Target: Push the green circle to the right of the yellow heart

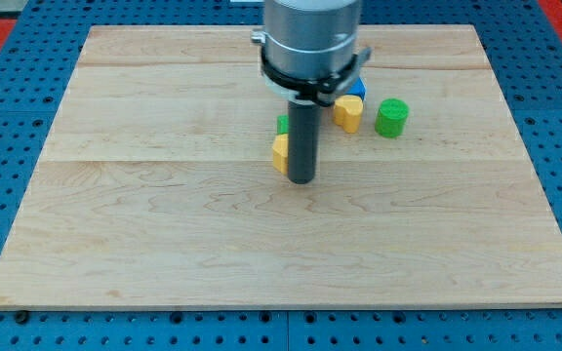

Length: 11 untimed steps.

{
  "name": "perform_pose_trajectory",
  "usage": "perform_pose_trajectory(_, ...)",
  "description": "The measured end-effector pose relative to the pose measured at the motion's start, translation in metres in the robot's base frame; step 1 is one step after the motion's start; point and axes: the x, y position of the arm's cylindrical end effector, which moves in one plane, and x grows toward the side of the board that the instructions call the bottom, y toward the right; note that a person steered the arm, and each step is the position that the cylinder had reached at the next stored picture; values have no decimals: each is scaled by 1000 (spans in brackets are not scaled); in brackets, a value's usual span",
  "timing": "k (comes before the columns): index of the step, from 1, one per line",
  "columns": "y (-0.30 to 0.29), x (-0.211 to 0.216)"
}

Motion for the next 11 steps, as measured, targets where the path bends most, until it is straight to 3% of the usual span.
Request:
perform_pose_trajectory(1,23,7)
perform_pose_trajectory(2,93,11)
perform_pose_trajectory(3,194,-27)
perform_pose_trajectory(4,216,-72)
perform_pose_trajectory(5,203,-94)
perform_pose_trajectory(8,150,-82)
perform_pose_trajectory(9,150,-109)
perform_pose_trajectory(11,130,-88)
